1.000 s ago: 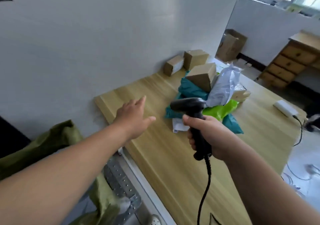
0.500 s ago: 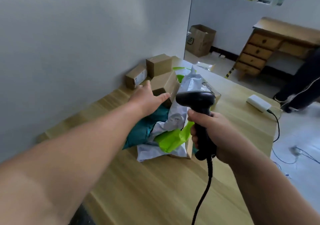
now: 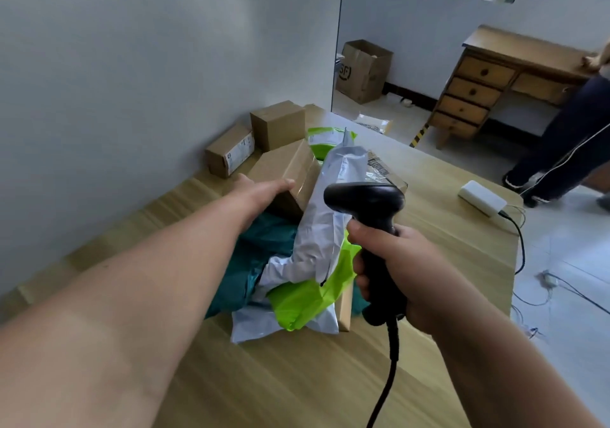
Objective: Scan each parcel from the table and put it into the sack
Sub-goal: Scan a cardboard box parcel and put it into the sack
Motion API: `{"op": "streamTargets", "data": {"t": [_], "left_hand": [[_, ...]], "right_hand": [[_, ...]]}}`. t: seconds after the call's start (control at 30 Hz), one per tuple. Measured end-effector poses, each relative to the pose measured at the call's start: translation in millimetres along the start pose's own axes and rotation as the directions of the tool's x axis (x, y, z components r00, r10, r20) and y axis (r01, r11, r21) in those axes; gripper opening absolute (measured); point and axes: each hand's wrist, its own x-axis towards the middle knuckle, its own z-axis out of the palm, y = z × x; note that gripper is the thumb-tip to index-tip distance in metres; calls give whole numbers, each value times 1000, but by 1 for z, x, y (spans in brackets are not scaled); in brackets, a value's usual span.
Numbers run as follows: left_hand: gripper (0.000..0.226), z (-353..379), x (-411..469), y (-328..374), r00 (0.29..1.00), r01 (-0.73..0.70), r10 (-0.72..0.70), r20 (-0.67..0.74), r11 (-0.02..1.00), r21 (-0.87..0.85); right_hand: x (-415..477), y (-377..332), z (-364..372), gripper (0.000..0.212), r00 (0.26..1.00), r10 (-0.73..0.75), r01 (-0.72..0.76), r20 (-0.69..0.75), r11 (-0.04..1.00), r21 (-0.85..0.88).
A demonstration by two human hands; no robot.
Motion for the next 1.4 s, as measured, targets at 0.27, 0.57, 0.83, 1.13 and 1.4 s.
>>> {"op": "streamTargets", "data": {"t": [0.27, 0.57, 0.83, 1.13, 1.4], "left_hand": [[45, -86, -54, -15, 999, -53, 43, -31, 841, -538], [57, -184, -181, -126, 869, 423, -11, 494, 536, -731], [48, -239, -267, -196, 857, 401, 55, 512, 554, -730], [28, -307, -321, -226, 933, 108, 115, 342, 815, -569], [27, -332, -326, -258, 975, 77, 96, 200, 698, -712]], "right_hand": [[-34, -7, 28, 27, 995, -91, 89, 46, 995, 40], [-93, 14, 138, 20, 982, -185, 184, -26, 982, -32], [-160, 54, 225, 47, 948, -291, 262, -126, 942, -210], [-225, 71, 263, 44, 925, -376, 319, -53, 845, -429], [-259, 63, 291, 28, 951, -286, 306, 117, 814, -493]]}}
